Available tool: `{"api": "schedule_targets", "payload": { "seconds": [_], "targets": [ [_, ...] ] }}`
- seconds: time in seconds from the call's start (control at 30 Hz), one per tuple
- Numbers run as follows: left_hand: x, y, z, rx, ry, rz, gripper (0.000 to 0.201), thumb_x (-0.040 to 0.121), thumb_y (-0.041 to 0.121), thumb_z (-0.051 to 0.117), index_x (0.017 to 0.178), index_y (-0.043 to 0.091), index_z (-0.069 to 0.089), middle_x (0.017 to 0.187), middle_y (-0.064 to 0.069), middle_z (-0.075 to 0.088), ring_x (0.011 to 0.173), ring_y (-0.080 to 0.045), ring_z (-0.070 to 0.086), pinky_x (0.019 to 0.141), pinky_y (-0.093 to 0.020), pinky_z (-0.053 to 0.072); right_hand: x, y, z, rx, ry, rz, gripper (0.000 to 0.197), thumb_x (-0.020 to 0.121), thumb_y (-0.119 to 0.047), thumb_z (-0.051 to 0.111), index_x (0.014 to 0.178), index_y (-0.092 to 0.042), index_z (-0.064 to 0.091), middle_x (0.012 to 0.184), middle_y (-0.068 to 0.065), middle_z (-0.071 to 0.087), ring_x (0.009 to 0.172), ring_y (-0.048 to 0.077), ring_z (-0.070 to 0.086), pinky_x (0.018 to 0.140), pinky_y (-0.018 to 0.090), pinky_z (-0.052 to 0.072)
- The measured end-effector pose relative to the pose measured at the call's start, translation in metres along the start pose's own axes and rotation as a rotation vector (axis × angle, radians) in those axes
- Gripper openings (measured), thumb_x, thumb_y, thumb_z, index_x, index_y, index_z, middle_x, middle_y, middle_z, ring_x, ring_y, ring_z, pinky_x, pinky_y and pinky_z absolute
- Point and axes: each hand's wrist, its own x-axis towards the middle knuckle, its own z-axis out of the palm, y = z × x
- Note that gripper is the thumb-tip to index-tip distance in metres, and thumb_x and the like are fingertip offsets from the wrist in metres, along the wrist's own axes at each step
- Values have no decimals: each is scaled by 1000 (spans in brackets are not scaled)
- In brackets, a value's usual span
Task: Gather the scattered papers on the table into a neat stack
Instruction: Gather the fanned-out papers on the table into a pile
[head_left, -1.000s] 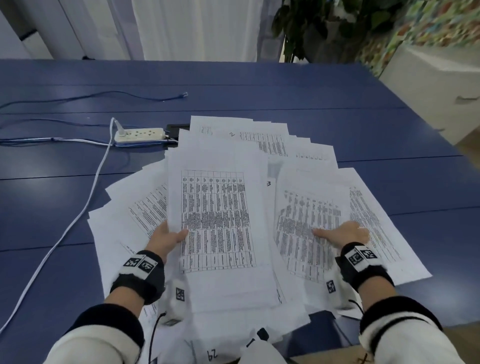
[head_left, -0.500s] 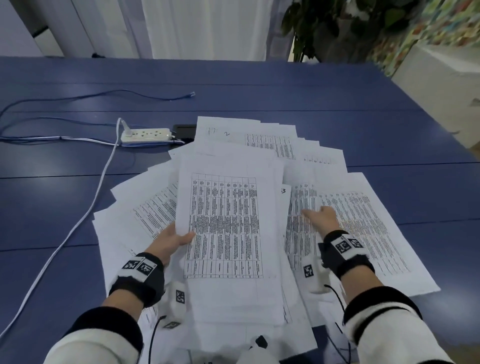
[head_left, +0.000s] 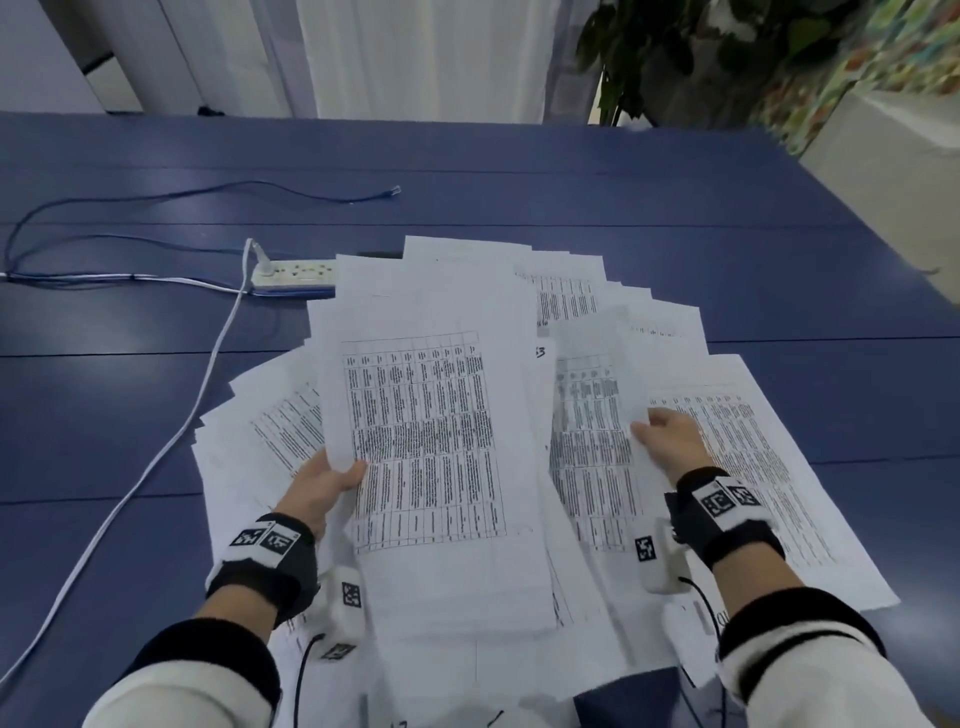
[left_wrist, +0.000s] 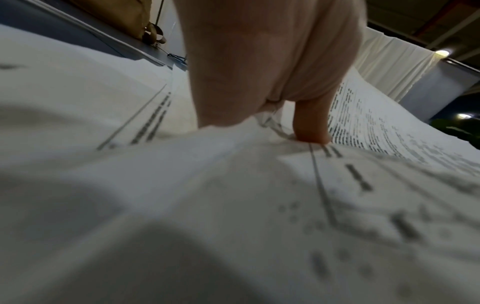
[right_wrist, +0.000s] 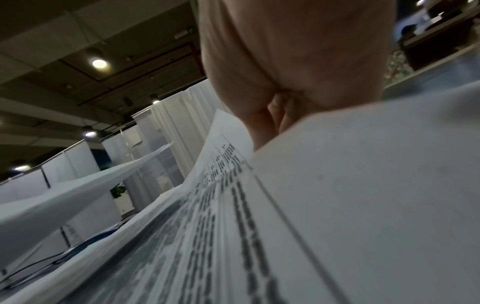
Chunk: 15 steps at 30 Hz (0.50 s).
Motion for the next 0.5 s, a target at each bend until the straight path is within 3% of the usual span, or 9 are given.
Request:
{"api": "schedule_targets", "payload": {
  "seconds": [0.07, 0.13, 0.27, 0.33, 0.43, 0.5],
  "targets": [
    [0, 0, 4, -16, -28, 0, 50, 88, 5, 58, 136, 5, 41, 128, -14, 55, 121, -31, 49, 108, -47, 33, -1, -4, 10, -20, -39, -7, 25, 91, -3, 51, 113, 3, 62, 89, 7, 62, 88, 22, 55, 75, 28, 45],
    [2, -2, 7, -18, -37, 2, 48, 87, 7, 59, 132, 5, 44, 126, -16, 56, 120, -34, 50, 108, -51, 34, -2, -6, 21, -47, -86, -2, 26, 92, -3, 48, 114, 7, 60, 87, 5, 59, 91, 21, 53, 83, 32, 46],
    [3, -4, 2, -63, -3, 3, 43, 89, 6, 57, 130, 2, 46, 124, -19, 58, 120, -37, 51, 108, -53, 33, 1, -16, 39, -27, -115, -9, 39, 96, -8, 44, 132, 8, 45, 128, 11, 52, 121, 25, 47, 103, 33, 34],
    [4, -4, -3, -112, 28, -1, 39, 90, 3, 54, 129, 2, 48, 124, -19, 59, 120, -35, 51, 109, -52, 31, 3, -26, 45, -5, -106, -25, 39, 98, -13, 44, 132, 6, 46, 137, 16, 48, 129, 29, 43, 106, 32, 32],
    [7, -7, -8, -157, 84, 9, 38, 91, 3, 54, 129, 3, 49, 128, -17, 58, 124, -33, 49, 112, -51, 28, 10, -44, 60, -13, -138, -78, 40, 95, -27, 50, 117, 5, 59, 115, 18, 61, 111, 28, 55, 96, 33, 39],
    [10, -8, -8, -164, 112, -3, 40, 91, 3, 54, 130, 2, 47, 130, -18, 55, 125, -33, 47, 112, -51, 29, 15, -59, 73, -65, -143, -114, 33, 89, -36, 58, 79, -5, 64, 75, 10, 54, 72, 22, 52, 69, 29, 40]
  ]
}}
